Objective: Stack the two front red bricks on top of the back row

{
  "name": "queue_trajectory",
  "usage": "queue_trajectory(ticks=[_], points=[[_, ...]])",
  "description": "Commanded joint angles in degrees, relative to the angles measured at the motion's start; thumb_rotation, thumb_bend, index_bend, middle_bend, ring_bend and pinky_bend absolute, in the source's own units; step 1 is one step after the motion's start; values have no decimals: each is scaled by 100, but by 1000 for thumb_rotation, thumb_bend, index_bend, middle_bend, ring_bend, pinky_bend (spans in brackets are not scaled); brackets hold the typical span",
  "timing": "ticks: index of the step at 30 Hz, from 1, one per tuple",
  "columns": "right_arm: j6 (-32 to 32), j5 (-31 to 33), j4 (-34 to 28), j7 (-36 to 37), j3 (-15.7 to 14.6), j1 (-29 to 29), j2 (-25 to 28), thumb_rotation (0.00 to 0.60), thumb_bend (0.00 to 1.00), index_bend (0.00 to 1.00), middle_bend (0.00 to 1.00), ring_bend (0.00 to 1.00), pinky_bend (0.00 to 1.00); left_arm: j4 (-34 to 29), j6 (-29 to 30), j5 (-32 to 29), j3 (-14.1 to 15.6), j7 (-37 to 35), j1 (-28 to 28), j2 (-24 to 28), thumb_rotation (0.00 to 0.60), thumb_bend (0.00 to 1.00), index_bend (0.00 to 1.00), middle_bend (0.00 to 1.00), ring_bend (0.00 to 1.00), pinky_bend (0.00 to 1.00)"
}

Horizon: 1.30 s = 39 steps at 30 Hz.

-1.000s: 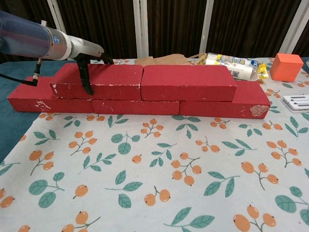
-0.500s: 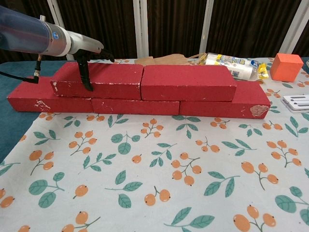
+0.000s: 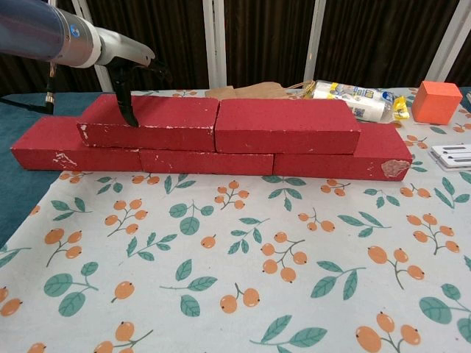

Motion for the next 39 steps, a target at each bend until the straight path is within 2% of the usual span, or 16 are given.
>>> queue_trajectory(ticks=[1,4,6,10,14,18,23,27,29,33,39], points=[[1,-14,7,10,-2,0,-5,600,199,0,26,0,0,-476,153,-55,-114,-36,-46,411,600,90,28,0,0,130],[34,-92,32,43,-8,-1,-15,600,200,0,26,0,0,-941,228,78,-240,-186,7,807,600,90,22,0,0,130],[64,-291,94,123,-54,3,-18,600,199,0,26,0,0,-1427,387,422,-414,-483,196,1179,600,90,21,0,0,130],[101,-1090,229,543,-275,49,38,600,200,0,26,0,0,-2635,1229,1695,-497,-1203,1073,1978,600,89,22,0,0,131],[289,-1621,362,749,-411,54,1,600,199,0,27,0,0,-3289,1948,2963,-299,-1885,2046,2428,600,90,24,0,0,132],[508,-1905,399,746,-474,29,-70,600,199,0,26,0,0,-3634,2913,4488,154,-2512,3209,2745,600,90,28,0,0,132],[753,-2098,400,706,-487,-11,-144,600,199,0,26,0,0,-3511,4147,5827,699,-2857,4453,2705,600,90,35,0,0,132],[888,-2201,430,690,-485,-26,-210,600,200,0,27,0,0,-3246,4780,6290,976,-2833,5131,2475,600,90,44,0,0,131],[989,-2282,480,677,-492,-41,-259,600,200,0,27,0,0,-2934,5210,6562,1108,-2750,5621,2160,600,90,48,0,0,131],[1093,-2359,495,701,-513,-69,-269,600,199,0,27,0,0,-2403,5670,6903,1217,-2777,6270,1620,600,90,59,0,0,130],[1178,-2420,457,632,-541,-101,-211,600,200,0,27,0,0,-1857,6012,7154,1096,-2850,6812,1115,600,90,75,0,0,130]])
